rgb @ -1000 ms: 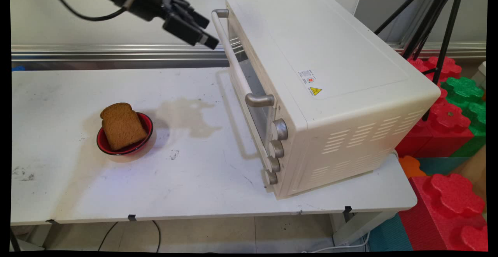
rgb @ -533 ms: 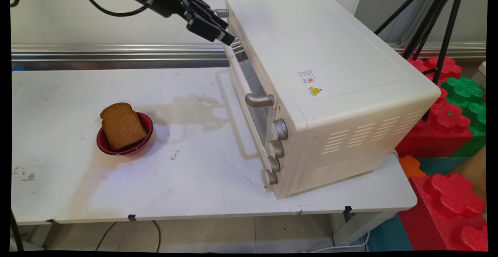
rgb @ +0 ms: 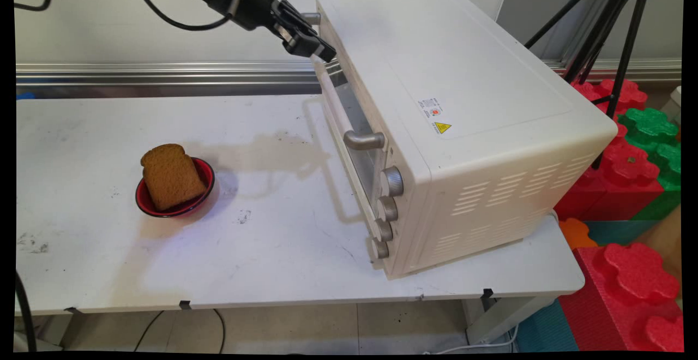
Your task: Open the oven
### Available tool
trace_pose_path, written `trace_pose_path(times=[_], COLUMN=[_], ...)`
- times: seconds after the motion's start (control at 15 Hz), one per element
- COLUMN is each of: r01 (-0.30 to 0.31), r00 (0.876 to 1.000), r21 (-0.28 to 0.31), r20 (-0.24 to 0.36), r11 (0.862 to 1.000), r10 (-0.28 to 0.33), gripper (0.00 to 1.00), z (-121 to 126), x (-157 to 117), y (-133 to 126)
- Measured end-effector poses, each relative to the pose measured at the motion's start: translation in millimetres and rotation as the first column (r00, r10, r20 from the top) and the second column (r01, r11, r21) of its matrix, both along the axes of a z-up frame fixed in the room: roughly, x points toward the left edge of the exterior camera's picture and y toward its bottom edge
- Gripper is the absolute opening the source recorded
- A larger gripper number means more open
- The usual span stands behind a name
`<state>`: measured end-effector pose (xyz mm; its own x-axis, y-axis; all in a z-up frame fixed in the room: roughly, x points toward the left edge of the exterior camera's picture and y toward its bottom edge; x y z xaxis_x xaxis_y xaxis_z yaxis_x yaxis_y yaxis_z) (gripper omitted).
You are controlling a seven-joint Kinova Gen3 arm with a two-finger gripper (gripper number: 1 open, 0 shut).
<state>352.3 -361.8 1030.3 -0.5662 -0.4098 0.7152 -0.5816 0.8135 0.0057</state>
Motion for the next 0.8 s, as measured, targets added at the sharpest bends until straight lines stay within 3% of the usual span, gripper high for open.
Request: trace_pose_path(times=[0.8], r01=[0.005], r00=[1.0], r21=[0.011], r20=[0.029], r11=[1.0], r10=[-0.006], gripper=[0.0], z=[-24.1], x=[-19.8], y=[-12.9])
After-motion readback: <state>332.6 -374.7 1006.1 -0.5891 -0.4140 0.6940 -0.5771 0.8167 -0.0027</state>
